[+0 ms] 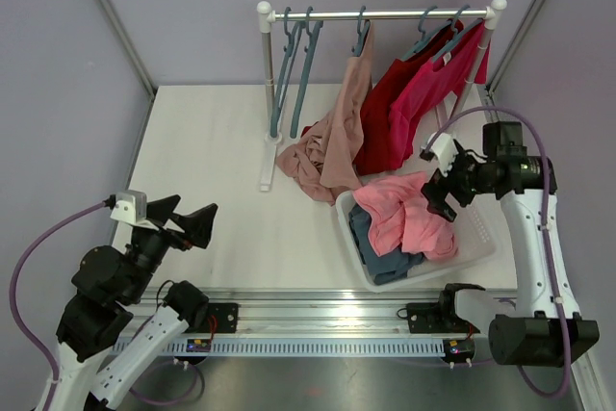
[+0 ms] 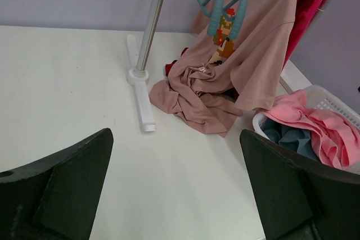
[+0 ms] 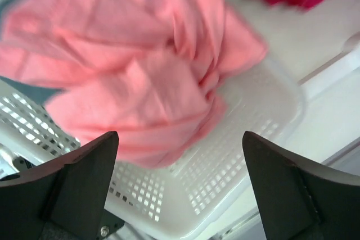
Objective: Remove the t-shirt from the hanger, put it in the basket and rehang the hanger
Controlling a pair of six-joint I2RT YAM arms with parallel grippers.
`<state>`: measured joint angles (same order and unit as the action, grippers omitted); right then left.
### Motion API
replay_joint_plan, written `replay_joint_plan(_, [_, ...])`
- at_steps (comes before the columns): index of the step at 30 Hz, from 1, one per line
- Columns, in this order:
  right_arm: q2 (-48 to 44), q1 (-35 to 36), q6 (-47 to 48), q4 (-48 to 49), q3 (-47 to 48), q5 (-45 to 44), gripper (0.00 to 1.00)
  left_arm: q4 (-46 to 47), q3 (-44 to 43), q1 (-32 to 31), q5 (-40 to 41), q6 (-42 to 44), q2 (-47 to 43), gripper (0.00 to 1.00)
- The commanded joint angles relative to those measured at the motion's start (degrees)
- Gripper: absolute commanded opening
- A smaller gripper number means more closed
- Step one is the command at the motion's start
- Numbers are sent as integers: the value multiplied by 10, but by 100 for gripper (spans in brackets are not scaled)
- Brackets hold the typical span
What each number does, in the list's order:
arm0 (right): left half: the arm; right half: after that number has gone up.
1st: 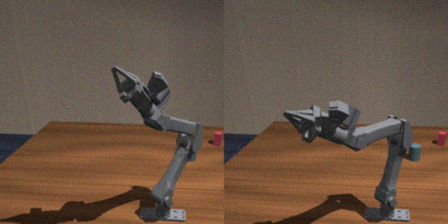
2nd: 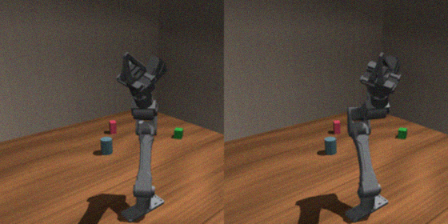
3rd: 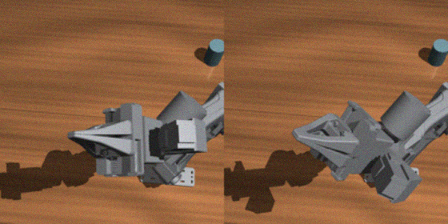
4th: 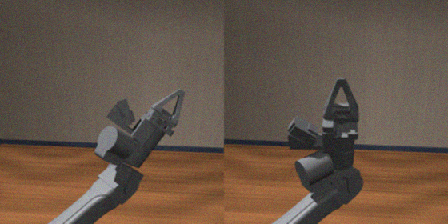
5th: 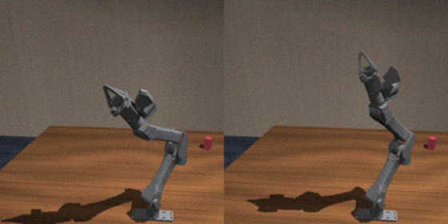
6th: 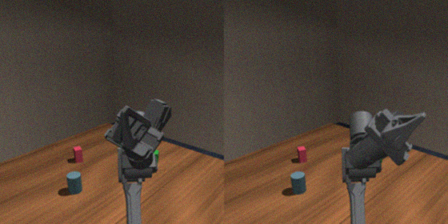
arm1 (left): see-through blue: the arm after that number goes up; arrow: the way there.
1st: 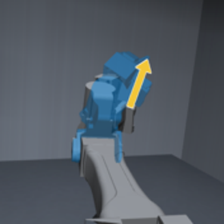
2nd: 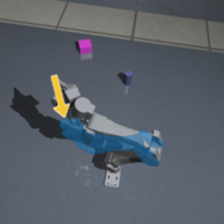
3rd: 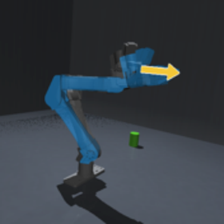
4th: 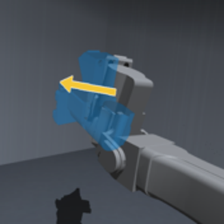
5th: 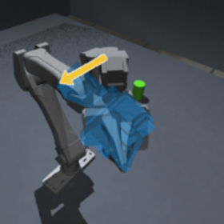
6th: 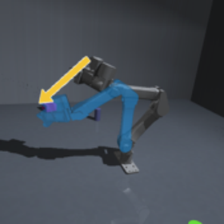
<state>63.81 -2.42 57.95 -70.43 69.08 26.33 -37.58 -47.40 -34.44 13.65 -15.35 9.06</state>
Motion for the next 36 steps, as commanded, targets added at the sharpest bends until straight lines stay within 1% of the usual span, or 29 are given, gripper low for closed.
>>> replay_joint_plan(1, [-1,-1,-29,-52,81,112,99,44,1,2,-17,-9,12,99])
replay_joint_plan(3, [21,6,-58,-48,98,171,99,49,5,2,-20,-12,14,99])
replay_joint_plan(4, [44,16,-100,-17,96,215,100,55,6,1,-22,-13,17,99])
replay_joint_plan(5, [53,56,-133,12,78,220,99,57,9,2,-23,-15,19,99])
replay_joint_plan(6, [61,74,-195,45,66,199,99,57,9,2,-24,-17,21,99])
replay_joint_plan(7, [68,92,-218,79,53,181,99,59,8,2,-25,-20,22,99])
replay_joint_plan(8, [71,125,-245,133,28,147,100,59,9,2,-27,-22,25,99])
replay_joint_plan(10, [90,146,-263,178,15,124,99,56,8,2,-28,-27,24,99])
replay_joint_plan(11, [103,152,-268,180,14,118,100,54,7,2,-28,-28,22,99])
replay_joint_plan(14, [144,167,-280,194,16,68,92,52,9,2,-26,-29,21,99])
replay_joint_plan(15, [153,168,-285,199,16,39,90,53,10,2,-26,-30,21,99])
replay_joint_plan(16, [165,168,-284,202,17,31,81,53,11,2,-26,-31,21,99])
replay_joint_plan(18, [174,168,-281,201,12,40,74,55,13,2,-26,-33,22,99])
replay_joint_plan(19, [178,168,-279,194,10,51,67,55,13,2,-27,-34,21,99])
replay_joint_plan(21, [178,169,-268,185,2,89,62,55,13,2,-27,-34,23,99])
replay_joint_plan(25, [170,171,-256,163,-6,132,61,53,13,2,-27,-30,25,99])
replay_joint_plan(26, [169,174,-255,159,-5,141,64,54,13,2,-27,-30,25,99])
replay_joint_plan(28, [170,176,-253,152,-5,164,67,56,14,2,-28,-33,25,99])
replay_joint_plan(30, [177,192,-252,150,-10,160,69,59,16,2,-30,-35,25,99])
replay_joint_plan(32, [193,206,-254,158,-24,129,69,59,17,2,-32,-38,23,99])
replay_joint_plan(33, [199,212,-260,165,-28,95,67,59,17,2,-32,-40,22,99])
replay_joint_plan(34, [207,212,-261,174,-35,81,65,57,17,2,-32,-41,21,99])
replay_joint_plan(35, [211,212,-262,177,-37,71,60,56,17,2,-31,-41,18,99])
replay_joint_plan(36, [214,212,-262,179,-39,53,47,53,15,2,-30,-41,17,99])
